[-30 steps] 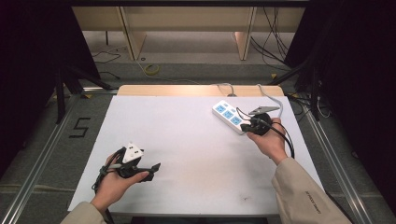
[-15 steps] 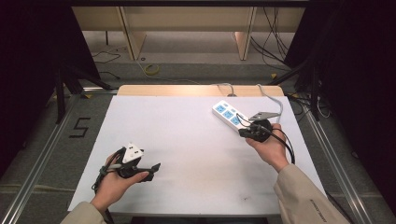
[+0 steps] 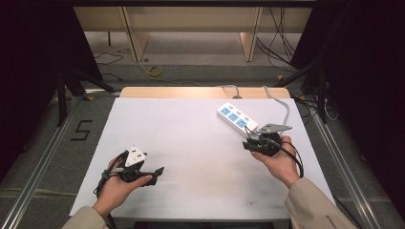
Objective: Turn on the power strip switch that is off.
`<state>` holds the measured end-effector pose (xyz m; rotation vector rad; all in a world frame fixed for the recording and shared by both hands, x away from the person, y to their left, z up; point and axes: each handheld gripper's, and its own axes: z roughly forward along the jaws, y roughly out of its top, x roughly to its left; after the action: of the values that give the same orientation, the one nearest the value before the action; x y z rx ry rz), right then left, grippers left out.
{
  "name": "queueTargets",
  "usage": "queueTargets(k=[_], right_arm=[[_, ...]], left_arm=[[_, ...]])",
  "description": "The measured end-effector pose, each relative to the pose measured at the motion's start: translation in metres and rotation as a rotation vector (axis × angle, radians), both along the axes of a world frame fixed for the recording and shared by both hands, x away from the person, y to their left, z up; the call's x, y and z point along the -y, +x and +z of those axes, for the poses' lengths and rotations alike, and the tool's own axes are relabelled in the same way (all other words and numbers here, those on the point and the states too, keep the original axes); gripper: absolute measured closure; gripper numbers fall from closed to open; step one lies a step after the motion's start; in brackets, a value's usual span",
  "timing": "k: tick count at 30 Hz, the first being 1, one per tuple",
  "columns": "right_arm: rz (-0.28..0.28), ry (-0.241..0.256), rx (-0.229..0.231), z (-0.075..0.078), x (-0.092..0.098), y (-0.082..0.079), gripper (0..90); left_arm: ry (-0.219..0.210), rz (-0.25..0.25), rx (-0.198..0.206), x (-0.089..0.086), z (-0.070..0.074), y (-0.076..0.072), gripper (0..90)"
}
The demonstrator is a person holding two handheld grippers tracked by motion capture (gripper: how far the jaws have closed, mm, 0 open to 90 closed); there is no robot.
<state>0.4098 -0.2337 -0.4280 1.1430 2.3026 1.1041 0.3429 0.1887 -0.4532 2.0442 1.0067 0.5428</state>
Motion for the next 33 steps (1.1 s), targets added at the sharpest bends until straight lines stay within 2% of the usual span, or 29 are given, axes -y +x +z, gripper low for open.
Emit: queueTargets(k=[6,12,21,33], right_arm=[[0.003,0.032,0.025,-0.002,0.004,-0.012,57.7],[0.011,0.050,0.019,-0.006,0.009,-0.023,49.9],[0.026,0.077,0.011,-0.012,0.017,-0.040,44.6],[0.023,0.100,0.020,-0.014,0.023,-0.050,40.6]], left_arm=[[-0.002,0.000,0.000,0.000,0.000,0.000,19.2],[-0.004,0.002,0.000,0.000,0.000,0.000,19.1],[-0.005,0.001,-0.003,0.000,0.000,0.000,19.0],[-0.012,-0.004,-0.011,0.001,-0.001,-0.001,18.5]])
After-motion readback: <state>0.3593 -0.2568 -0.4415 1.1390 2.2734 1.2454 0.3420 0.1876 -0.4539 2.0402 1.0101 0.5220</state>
